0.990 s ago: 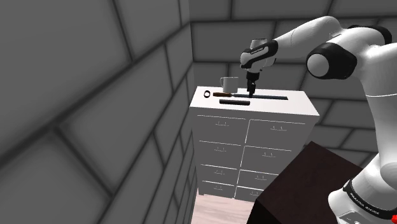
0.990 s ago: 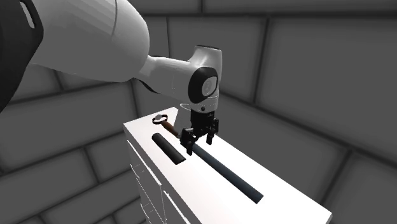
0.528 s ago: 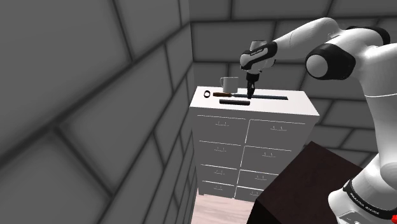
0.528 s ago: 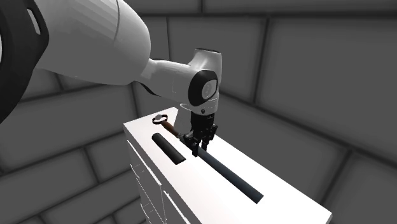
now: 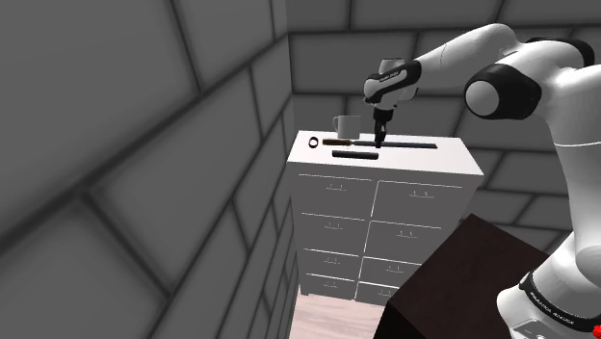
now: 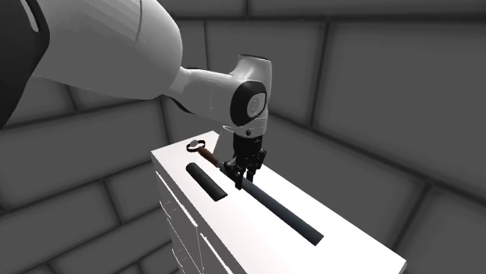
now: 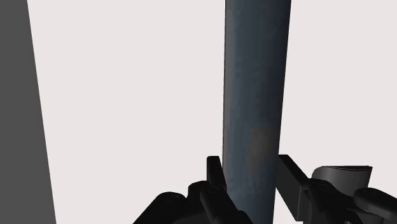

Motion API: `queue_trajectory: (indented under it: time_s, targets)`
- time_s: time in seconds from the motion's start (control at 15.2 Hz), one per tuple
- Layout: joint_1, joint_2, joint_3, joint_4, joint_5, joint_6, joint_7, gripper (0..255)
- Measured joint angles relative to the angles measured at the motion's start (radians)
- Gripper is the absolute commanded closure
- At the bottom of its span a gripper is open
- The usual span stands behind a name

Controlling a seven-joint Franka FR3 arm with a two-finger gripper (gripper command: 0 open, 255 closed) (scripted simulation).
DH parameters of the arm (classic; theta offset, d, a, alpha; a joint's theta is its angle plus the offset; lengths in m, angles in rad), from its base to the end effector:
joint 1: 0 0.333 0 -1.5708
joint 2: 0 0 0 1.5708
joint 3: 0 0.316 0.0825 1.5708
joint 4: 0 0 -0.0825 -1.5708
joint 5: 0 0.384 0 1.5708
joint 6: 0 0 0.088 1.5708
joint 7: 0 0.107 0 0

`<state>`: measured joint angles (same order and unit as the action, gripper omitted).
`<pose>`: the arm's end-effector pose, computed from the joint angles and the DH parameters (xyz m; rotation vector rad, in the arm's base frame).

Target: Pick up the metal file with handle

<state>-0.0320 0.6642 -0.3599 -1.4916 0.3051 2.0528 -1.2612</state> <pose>0.6716 -0.2142 0.2941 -2.8379 -1.1727 0.0066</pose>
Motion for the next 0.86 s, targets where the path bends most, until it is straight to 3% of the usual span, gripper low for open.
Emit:
queue_trajectory:
  time_s: [0.86]
  targets:
    - [0.003,-0.062,-0.017,0.071,-0.028,-0.131,0.022,255]
